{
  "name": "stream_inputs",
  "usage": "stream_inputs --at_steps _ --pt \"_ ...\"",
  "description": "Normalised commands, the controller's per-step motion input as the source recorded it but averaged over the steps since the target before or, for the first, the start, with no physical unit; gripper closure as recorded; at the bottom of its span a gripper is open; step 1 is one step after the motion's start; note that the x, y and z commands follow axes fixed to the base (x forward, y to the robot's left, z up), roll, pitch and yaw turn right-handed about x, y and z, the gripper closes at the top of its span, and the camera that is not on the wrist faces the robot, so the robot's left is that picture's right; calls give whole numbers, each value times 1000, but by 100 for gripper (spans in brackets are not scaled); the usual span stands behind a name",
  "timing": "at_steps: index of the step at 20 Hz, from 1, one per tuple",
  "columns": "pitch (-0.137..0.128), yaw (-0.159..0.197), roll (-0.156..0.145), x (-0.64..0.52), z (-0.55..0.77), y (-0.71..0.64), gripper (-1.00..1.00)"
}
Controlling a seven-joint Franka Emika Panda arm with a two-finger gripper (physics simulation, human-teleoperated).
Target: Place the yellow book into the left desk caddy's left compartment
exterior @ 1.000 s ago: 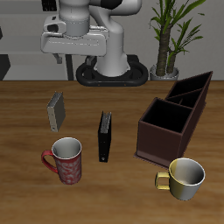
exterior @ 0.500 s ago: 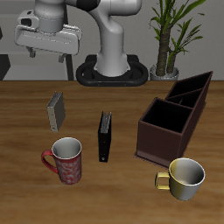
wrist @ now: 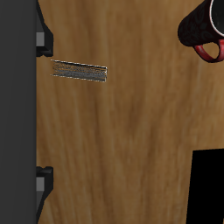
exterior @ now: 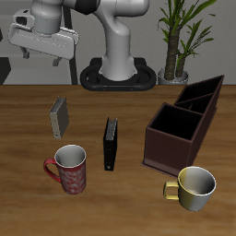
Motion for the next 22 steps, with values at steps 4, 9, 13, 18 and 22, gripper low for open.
stream_inputs --at_steps 4,9,13,18,22 --pt "17 -2 -28 120 -318 135 -100" --pt "22 19 -3 11 -420 217 -100" --pt "0 21 14 9 -222 126 -100" --pt "21 -18 31 34 -350 97 -100" --pt "12 -18 -8 7 -432 39 -100"
